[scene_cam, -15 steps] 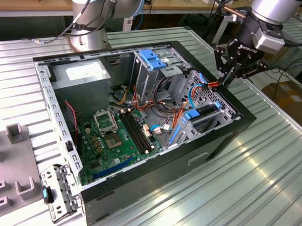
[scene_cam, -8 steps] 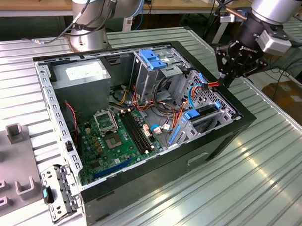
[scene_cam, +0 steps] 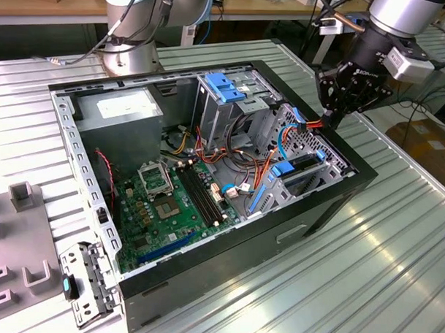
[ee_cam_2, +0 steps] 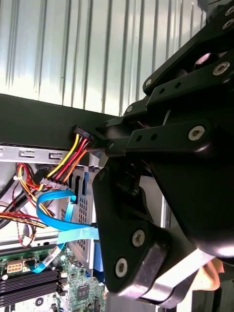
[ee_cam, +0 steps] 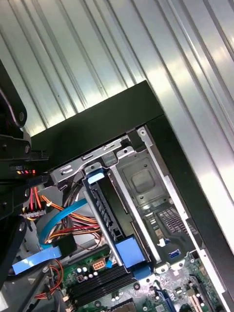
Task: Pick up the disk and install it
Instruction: 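Insert the first disk wire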
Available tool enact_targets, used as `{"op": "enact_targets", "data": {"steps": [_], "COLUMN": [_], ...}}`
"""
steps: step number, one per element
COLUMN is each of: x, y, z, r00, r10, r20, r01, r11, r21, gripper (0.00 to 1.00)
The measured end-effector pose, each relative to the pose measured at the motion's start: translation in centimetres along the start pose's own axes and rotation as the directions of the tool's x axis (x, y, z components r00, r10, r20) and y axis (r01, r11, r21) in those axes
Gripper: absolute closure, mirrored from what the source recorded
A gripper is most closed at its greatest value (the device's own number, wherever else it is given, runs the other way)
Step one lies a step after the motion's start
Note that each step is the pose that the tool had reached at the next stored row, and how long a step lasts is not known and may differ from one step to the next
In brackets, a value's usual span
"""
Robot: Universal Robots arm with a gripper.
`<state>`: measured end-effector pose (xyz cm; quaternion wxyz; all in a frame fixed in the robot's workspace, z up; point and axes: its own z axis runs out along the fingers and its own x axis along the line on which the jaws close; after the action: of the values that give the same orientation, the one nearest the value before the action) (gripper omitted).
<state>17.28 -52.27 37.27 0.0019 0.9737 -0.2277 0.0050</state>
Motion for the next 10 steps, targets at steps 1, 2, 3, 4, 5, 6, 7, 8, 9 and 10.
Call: {"op": "enact_targets", "data": {"steps": [1,2,3,4,5,6,7,8,9,10], "x": [0.04,0.06,0.05,0.04,0.04,0.04,0.04,0.03,0.01,-0.02], "y": [-0.22,-0.31,-0.36,-0.37,-0.37,-0.38,-0.39,-0.41,-0.45,-0.51], "z": [0.00,0.01,0.02,0.03,0.04,0.07,0.10,0.13,0.16,0.20], "r00": [1.0000,1.0000,1.0000,0.9999,0.9998,0.9996,0.9994,0.9991,0.9988,0.9985], "r10": [-0.002,-0.003,-0.006,-0.010,-0.017,-0.028,-0.036,-0.041,-0.048,-0.054], "r20": [0.0000,0.0000,0.0000,0.0000,-0.0001,-0.0001,-0.0001,0.0000,-0.0001,-0.0002], "r01": [0.002,0.003,0.006,0.010,0.017,0.028,0.036,0.041,0.048,0.054], "r11": [1.0000,1.0000,1.0000,0.9999,0.9998,0.9996,0.9994,0.9991,0.9988,0.9985], "r21": [0.0000,0.0000,0.0002,0.0002,0.0001,0.0003,0.0004,0.0005,0.0004,0.0003], "gripper": [0.75,0.75,0.75,0.75,0.75,0.75,0.75,0.75,0.75,0.75]}}
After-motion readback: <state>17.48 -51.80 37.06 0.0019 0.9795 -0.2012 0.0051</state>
